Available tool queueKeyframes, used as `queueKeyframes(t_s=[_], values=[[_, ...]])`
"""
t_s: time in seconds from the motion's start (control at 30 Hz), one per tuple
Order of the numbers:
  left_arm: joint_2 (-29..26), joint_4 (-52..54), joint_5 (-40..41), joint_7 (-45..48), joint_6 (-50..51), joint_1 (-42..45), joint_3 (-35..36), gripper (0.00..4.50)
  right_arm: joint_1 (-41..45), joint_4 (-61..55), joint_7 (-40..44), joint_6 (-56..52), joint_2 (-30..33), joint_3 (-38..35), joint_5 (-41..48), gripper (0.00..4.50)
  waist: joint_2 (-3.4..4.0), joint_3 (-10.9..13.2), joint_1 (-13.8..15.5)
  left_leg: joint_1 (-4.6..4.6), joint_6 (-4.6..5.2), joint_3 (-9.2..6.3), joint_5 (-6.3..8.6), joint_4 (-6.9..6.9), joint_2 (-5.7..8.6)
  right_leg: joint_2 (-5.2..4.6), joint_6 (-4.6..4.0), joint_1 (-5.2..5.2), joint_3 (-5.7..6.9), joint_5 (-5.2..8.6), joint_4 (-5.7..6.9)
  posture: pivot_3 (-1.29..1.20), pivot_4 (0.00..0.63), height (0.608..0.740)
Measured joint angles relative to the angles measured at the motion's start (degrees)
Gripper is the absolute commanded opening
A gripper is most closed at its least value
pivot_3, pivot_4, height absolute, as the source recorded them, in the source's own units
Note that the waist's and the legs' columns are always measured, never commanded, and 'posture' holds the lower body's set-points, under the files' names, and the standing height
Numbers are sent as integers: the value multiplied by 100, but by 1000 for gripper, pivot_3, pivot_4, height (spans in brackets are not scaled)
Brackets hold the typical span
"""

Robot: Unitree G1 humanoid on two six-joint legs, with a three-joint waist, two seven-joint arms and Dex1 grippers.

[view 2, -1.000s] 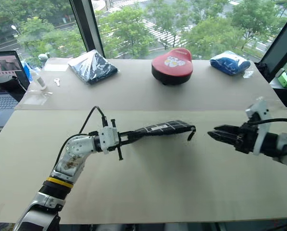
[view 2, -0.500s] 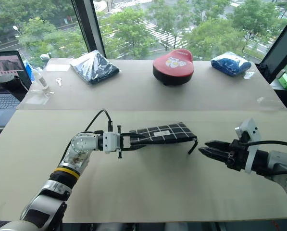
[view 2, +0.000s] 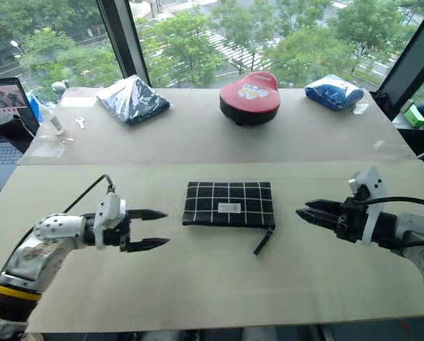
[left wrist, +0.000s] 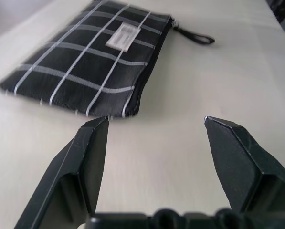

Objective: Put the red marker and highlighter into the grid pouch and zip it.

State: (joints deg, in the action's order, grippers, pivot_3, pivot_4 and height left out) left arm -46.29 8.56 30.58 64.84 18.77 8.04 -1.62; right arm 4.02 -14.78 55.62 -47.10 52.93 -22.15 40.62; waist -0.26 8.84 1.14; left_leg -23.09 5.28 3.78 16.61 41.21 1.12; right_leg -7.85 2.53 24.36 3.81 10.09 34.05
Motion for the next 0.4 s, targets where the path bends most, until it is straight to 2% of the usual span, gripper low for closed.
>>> queueKeyframes(t_s=[0.2,0.4], values=[[112,215,793,-1190,1196,-87,1466,3436,79,295,110,200,8,26,-111,2194,0,0,0,6,-28,-3,-16,-16,2,7,-1,-1,0,0,1,0,150,740],[143,187,931,-1399,1399,-437,2064,3436,-54,493,115,491,-212,67,-231,2194,0,0,-29,13,-42,5,-24,-25,2,15,-6,-3,-3,2,0,0,150,740]])
